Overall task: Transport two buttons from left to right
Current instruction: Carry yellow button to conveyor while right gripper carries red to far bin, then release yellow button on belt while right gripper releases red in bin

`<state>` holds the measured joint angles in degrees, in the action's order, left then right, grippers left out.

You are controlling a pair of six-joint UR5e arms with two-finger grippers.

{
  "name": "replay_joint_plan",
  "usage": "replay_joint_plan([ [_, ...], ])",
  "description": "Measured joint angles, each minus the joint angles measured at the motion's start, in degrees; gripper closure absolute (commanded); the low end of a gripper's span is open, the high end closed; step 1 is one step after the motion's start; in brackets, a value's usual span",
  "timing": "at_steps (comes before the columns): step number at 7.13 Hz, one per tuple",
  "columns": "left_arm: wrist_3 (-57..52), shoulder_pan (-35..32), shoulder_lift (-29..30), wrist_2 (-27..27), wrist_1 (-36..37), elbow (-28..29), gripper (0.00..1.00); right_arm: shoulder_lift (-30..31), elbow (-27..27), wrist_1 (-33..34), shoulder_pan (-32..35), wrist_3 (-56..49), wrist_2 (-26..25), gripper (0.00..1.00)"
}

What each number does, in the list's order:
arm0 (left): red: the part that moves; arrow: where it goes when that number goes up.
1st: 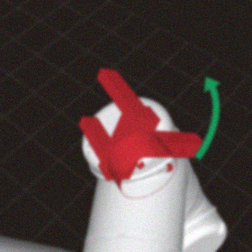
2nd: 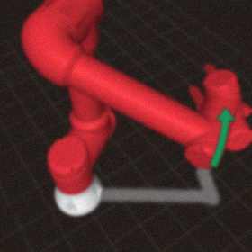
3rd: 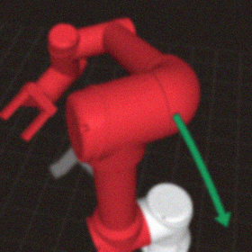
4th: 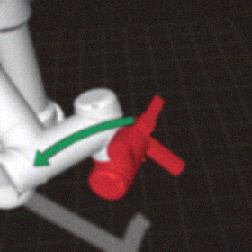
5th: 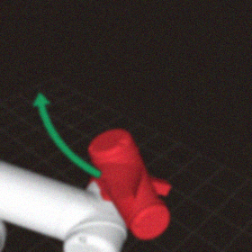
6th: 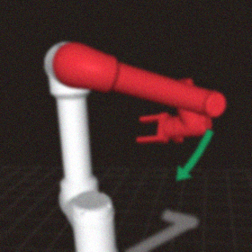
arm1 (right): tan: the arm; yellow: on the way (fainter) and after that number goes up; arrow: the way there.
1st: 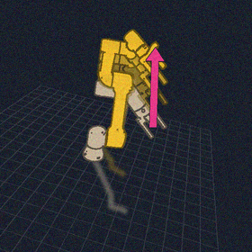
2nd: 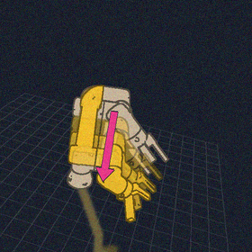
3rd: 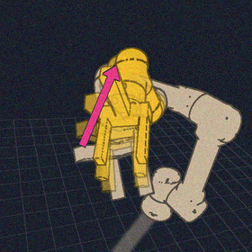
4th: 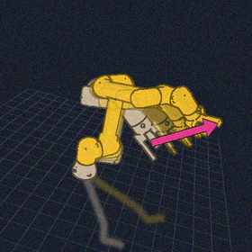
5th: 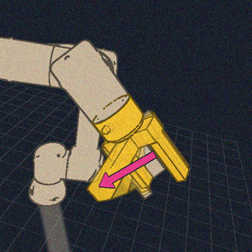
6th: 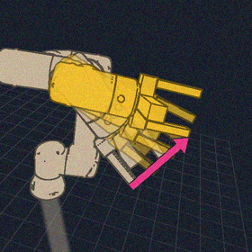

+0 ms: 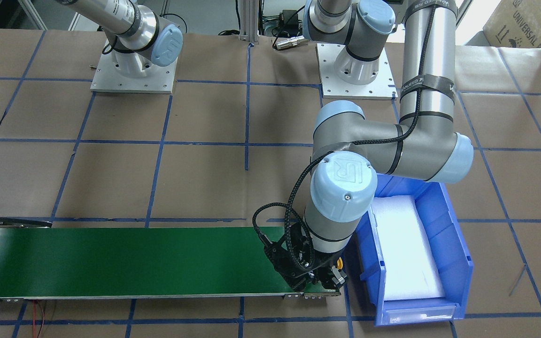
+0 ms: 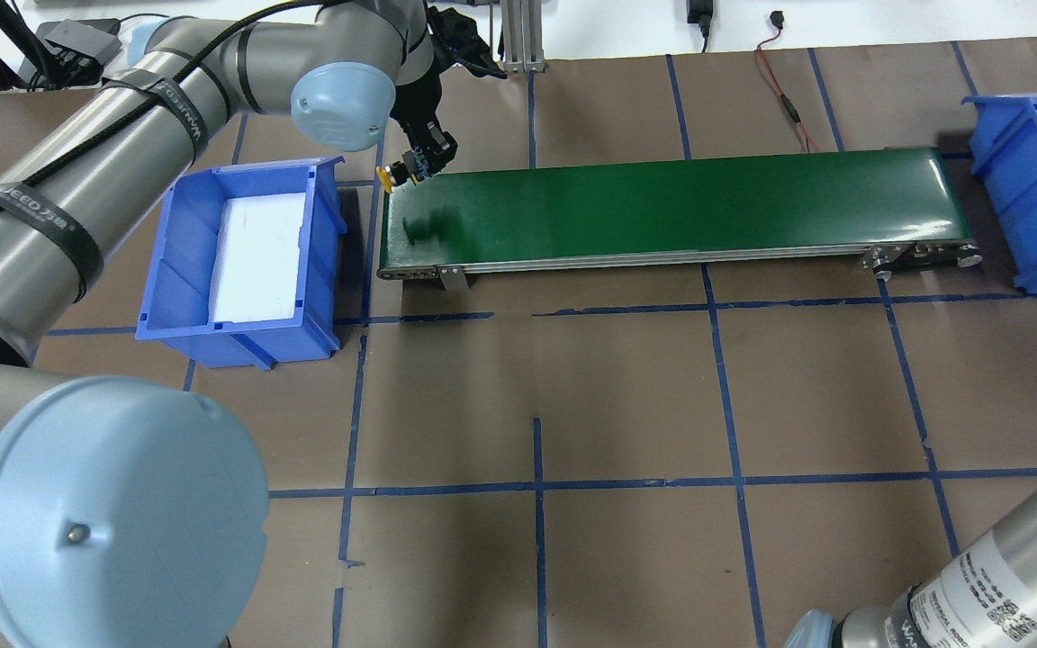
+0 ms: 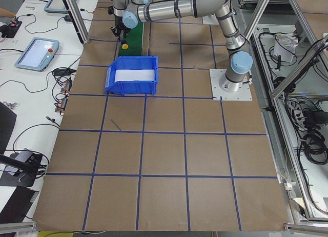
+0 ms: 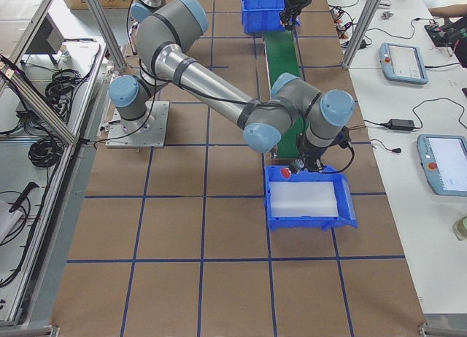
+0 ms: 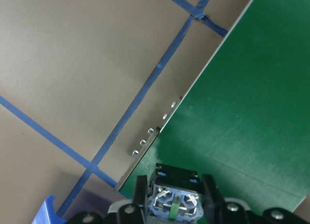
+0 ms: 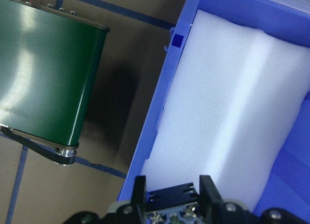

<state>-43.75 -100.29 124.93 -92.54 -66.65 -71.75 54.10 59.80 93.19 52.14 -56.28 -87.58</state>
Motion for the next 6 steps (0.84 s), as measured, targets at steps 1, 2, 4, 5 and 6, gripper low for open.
replay_joint_plan([
  [1, 0.5, -0.4, -0.1, -0.2, -0.1, 0.0, 0.00, -1.4, 0.0, 1.4, -0.2, 0.2, 0.2, 0.93],
  [2, 0.6, -0.5, -0.8, -0.2, -0.2, 0.1, 0.00, -2.7, 0.0, 2.8, -0.3, 0.5, 0.4, 0.93],
  [4, 0.7, 1.1, -3.3, 0.1, -0.7, 0.0, 0.00, -5.0, -0.1, 4.7, -0.6, 0.8, 0.4, 0.93],
  [5, 0.5, 3.8, -4.2, 0.2, -0.8, -0.2, 0.00, -5.6, 0.0, 5.0, -1.1, 0.9, 0.1, 0.93],
  [6, 0.3, 6.7, -4.9, 0.7, -1.1, -0.3, 0.00, -6.0, 0.3, 5.1, -1.5, 0.9, -0.2, 0.93],
])
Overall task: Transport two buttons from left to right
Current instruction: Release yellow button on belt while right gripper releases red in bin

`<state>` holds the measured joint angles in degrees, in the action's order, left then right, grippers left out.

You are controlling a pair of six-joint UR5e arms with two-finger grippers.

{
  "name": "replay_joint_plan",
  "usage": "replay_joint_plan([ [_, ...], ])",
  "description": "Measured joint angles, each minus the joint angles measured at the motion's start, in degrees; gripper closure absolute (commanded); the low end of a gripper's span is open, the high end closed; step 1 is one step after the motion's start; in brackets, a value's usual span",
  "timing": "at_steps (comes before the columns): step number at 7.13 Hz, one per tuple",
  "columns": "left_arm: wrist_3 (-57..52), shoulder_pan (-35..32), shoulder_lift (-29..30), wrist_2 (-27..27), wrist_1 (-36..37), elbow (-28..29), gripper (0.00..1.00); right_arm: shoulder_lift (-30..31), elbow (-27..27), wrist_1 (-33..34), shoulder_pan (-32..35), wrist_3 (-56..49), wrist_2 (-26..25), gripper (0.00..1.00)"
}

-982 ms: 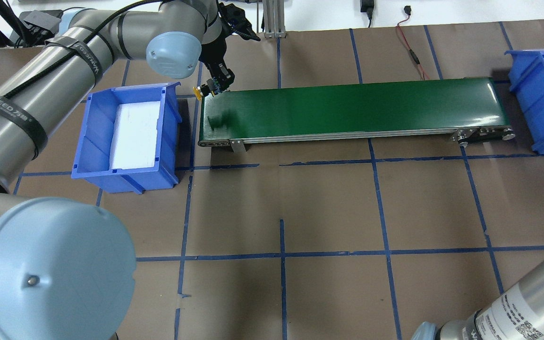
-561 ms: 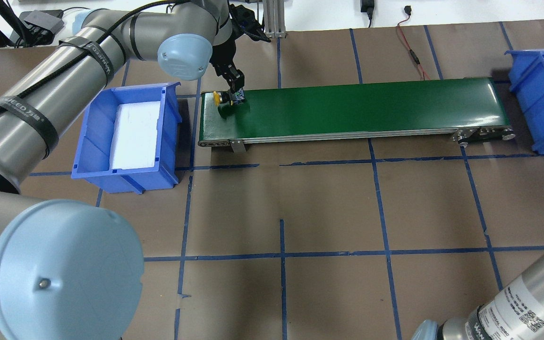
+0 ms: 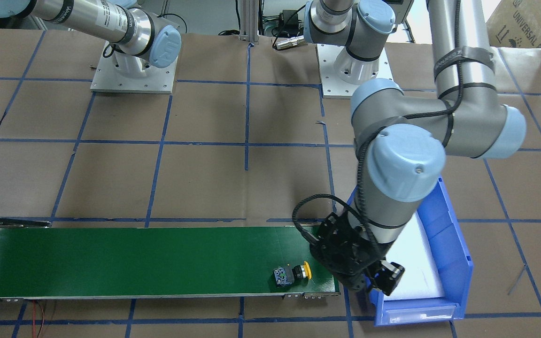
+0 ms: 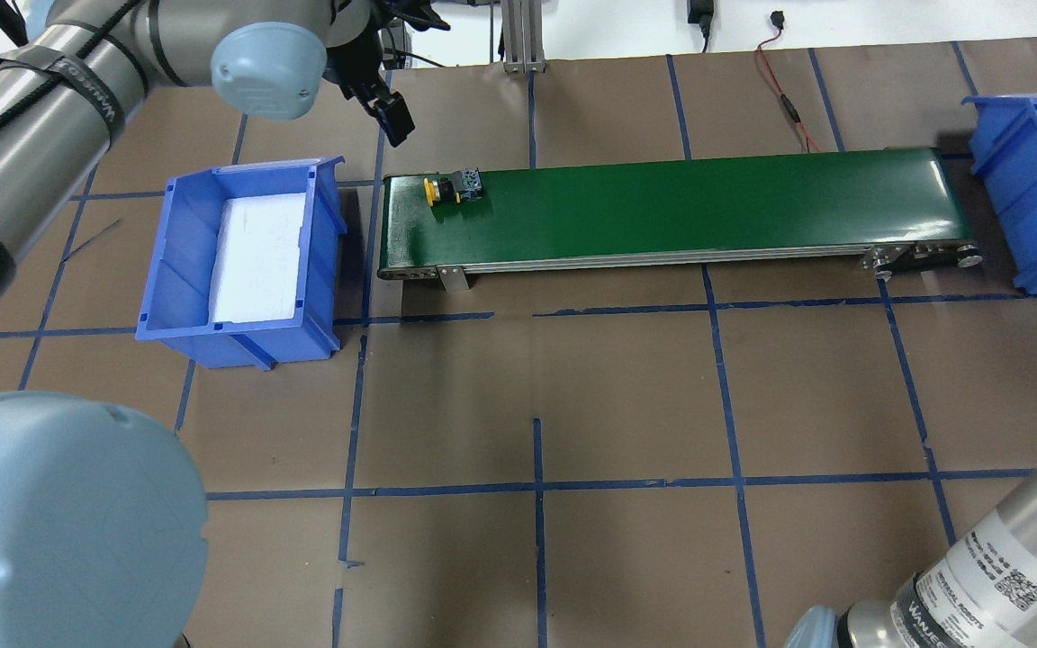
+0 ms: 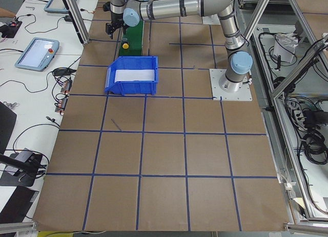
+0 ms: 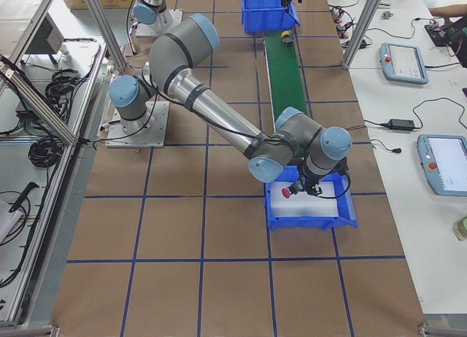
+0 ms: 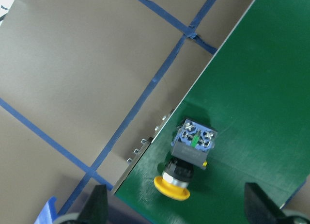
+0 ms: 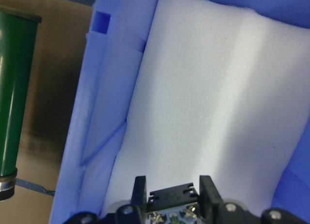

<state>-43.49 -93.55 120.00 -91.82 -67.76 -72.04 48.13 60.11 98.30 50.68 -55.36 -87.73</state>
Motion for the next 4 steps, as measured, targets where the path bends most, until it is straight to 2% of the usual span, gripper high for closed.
replay_joint_plan([
  [3, 1.9, 5.2, -2.6, 2.0, -2.6, -0.5, 0.00, -2.3, 0.4, 0.1, -1.3, 0.1, -0.4, 0.93],
  [4, 5.4, 6.2, -3.9, 3.4, -6.2, -0.6, 0.00, -3.0, 0.3, 0.2, -1.7, 0.3, -0.8, 0.92],
])
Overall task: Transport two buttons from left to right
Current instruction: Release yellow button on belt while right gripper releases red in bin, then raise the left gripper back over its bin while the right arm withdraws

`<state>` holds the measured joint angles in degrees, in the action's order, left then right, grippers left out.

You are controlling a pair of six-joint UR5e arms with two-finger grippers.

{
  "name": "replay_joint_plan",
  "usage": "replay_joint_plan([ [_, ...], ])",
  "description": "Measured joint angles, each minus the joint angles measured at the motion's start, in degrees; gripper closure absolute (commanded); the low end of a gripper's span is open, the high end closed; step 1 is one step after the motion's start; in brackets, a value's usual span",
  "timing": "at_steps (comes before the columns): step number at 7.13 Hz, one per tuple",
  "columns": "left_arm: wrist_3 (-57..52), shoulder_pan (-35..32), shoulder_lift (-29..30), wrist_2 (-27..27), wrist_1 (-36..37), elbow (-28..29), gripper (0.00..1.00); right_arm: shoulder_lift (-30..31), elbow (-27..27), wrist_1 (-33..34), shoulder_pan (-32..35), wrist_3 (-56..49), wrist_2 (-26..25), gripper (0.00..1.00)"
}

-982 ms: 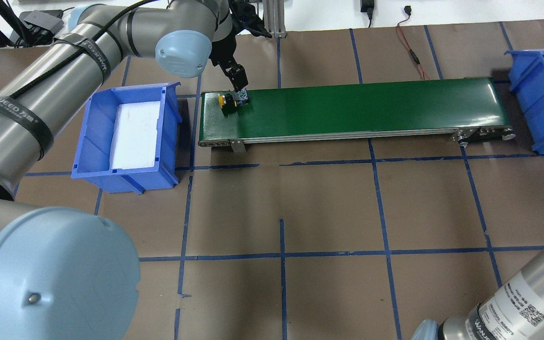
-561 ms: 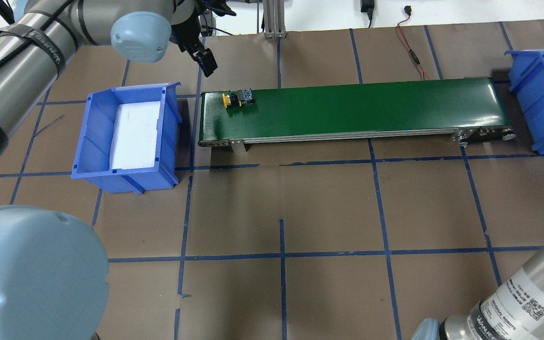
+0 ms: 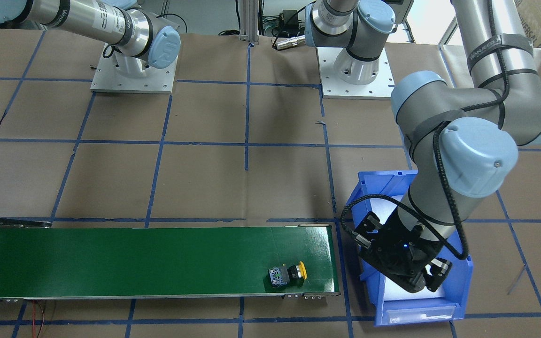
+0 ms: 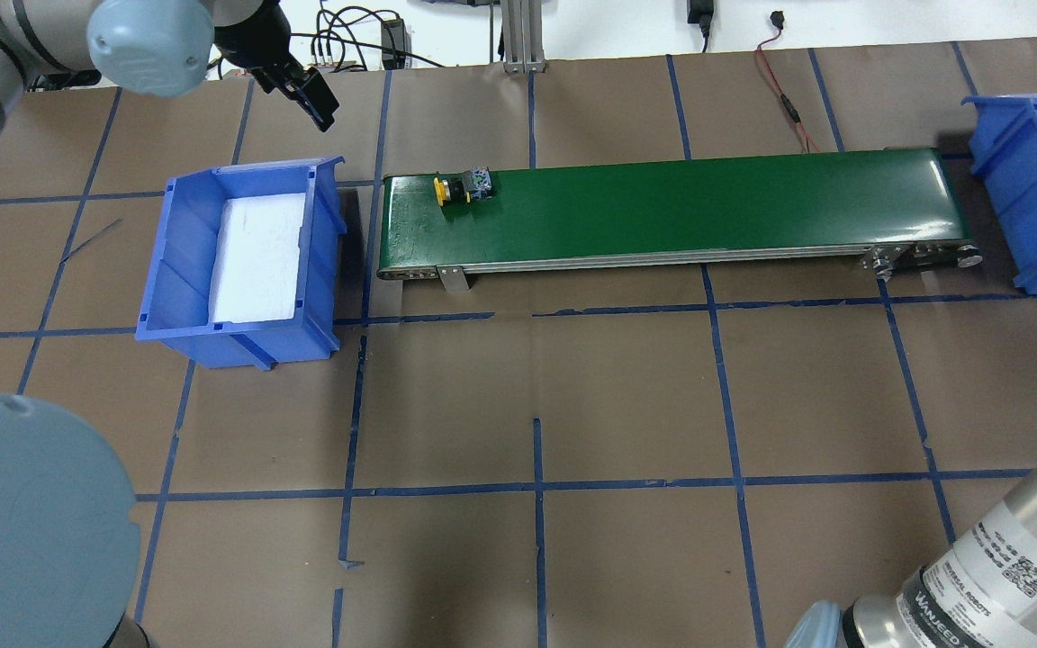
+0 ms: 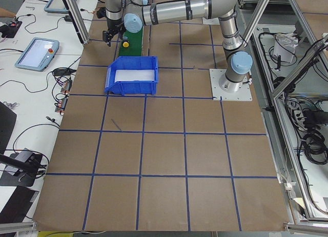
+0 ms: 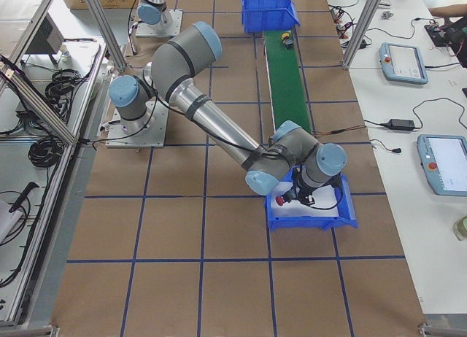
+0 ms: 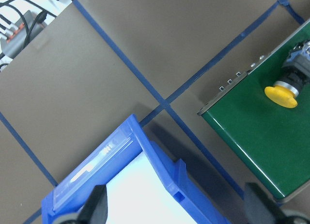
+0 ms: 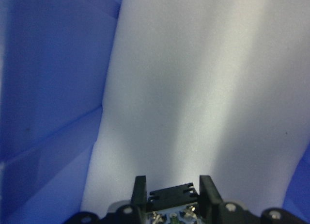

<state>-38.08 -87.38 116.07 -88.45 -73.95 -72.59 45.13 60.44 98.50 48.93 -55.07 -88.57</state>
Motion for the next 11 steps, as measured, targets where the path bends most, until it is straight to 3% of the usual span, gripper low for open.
replay_joint_plan([
  [1, 4.0, 0.9, -1.3, 1.7, -4.6, 0.0, 0.00, -0.5, -0.1, 0.1, -0.2, 0.4, -0.6, 0.85],
  [2, 6.3, 1.8, -2.0, 2.3, -7.7, 0.1, 0.00, -0.8, -0.1, 0.2, -0.2, 0.7, -1.0, 0.70],
  [4, 8.1, 2.5, -4.1, 2.2, -12.7, 0.3, 0.00, -0.9, -0.2, -0.2, -0.2, 1.1, -1.1, 0.56],
  [7, 12.6, 2.5, -11.1, 2.0, -20.6, -3.7, 0.00, -1.0, -0.2, -0.6, -0.2, 1.6, -1.1, 0.46],
  [11, 17.3, 2.3, -15.0, 1.8, -21.1, -8.7, 0.00, -0.5, -0.9, -0.6, -0.2, 1.4, -0.7, 0.47],
])
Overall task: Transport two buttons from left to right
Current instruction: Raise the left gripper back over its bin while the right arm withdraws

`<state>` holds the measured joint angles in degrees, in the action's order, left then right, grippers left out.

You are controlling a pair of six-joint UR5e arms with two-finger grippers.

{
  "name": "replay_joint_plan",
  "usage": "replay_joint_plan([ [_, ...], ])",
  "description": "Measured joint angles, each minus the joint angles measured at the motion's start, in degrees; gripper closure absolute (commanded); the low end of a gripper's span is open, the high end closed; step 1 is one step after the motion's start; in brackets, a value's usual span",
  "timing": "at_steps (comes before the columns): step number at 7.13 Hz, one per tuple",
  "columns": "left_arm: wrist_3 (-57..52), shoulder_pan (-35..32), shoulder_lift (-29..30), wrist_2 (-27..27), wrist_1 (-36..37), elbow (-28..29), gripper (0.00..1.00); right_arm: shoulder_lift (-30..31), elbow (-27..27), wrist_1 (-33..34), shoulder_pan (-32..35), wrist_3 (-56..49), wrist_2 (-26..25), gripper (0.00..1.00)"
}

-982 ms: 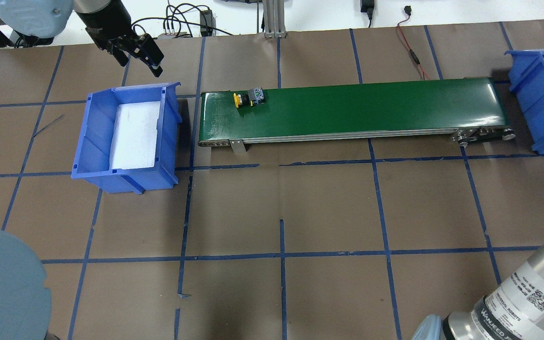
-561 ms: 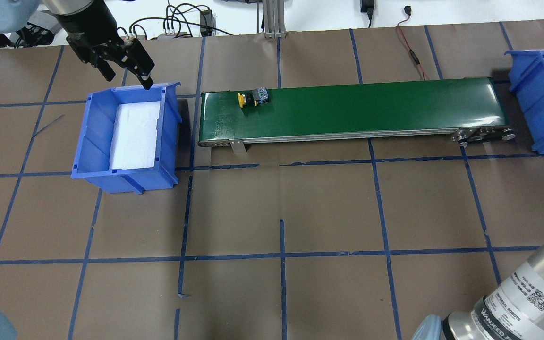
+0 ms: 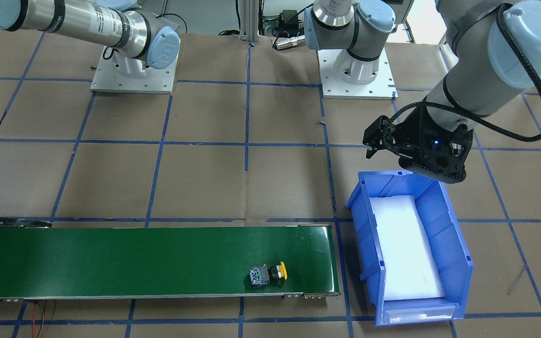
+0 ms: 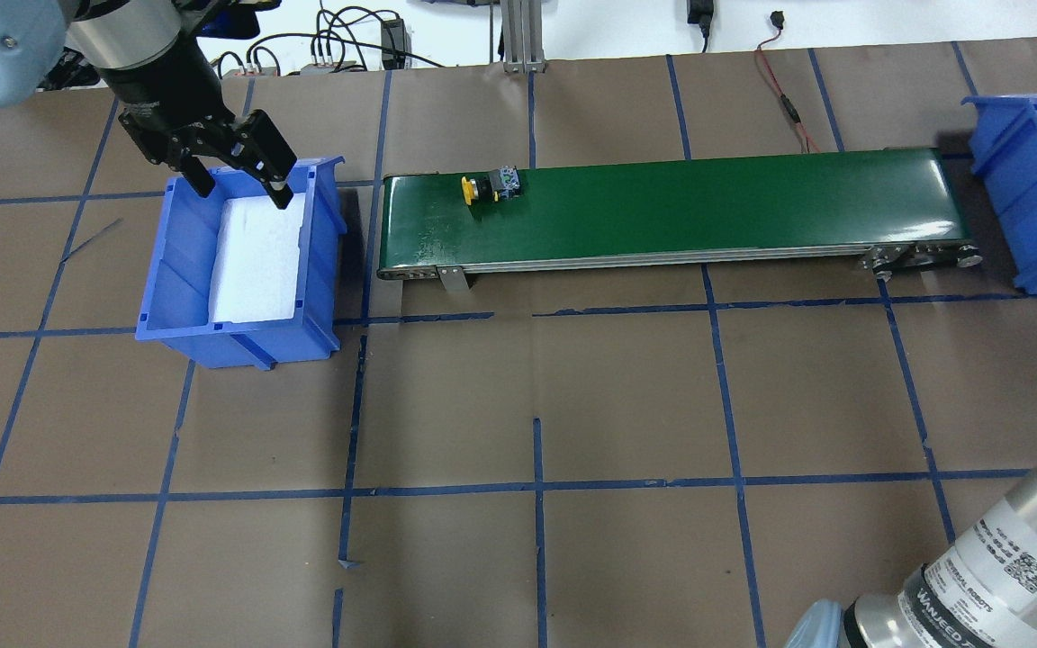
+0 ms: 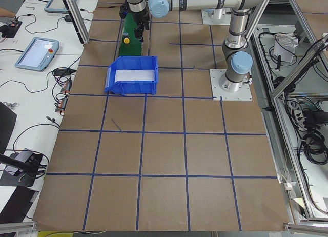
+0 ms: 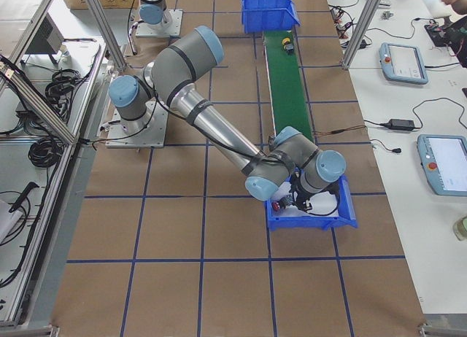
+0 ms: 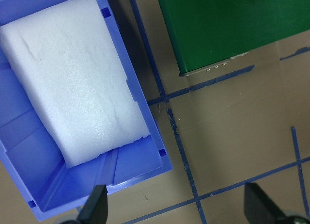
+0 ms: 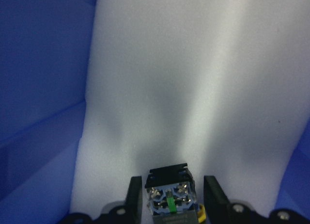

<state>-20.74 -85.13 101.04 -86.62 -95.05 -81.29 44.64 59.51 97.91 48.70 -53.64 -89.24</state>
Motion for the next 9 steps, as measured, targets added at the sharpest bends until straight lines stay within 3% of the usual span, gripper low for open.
replay_joint_plan([
  [2, 2.5, -0.1, -0.3, 0.0, -0.3, -0.1, 0.00, 1.7, -0.8, -0.1, 0.2, -0.3, 0.6, 0.23],
  [4, 3.7, -0.1, -0.2, 0.1, -0.3, -0.1, 0.00, 5.0, -1.3, -0.8, 1.4, -0.4, 2.0, 0.15],
  [5, 3.9, -0.1, 0.1, 0.2, -0.2, -0.1, 0.00, 7.1, -1.4, -2.5, 3.2, -0.3, 2.5, 0.00],
  [9, 4.1, -0.1, 0.5, 0.4, 0.0, -0.2, 0.00, 12.2, -1.3, -6.1, 15.5, -0.3, 4.9, 0.00],
])
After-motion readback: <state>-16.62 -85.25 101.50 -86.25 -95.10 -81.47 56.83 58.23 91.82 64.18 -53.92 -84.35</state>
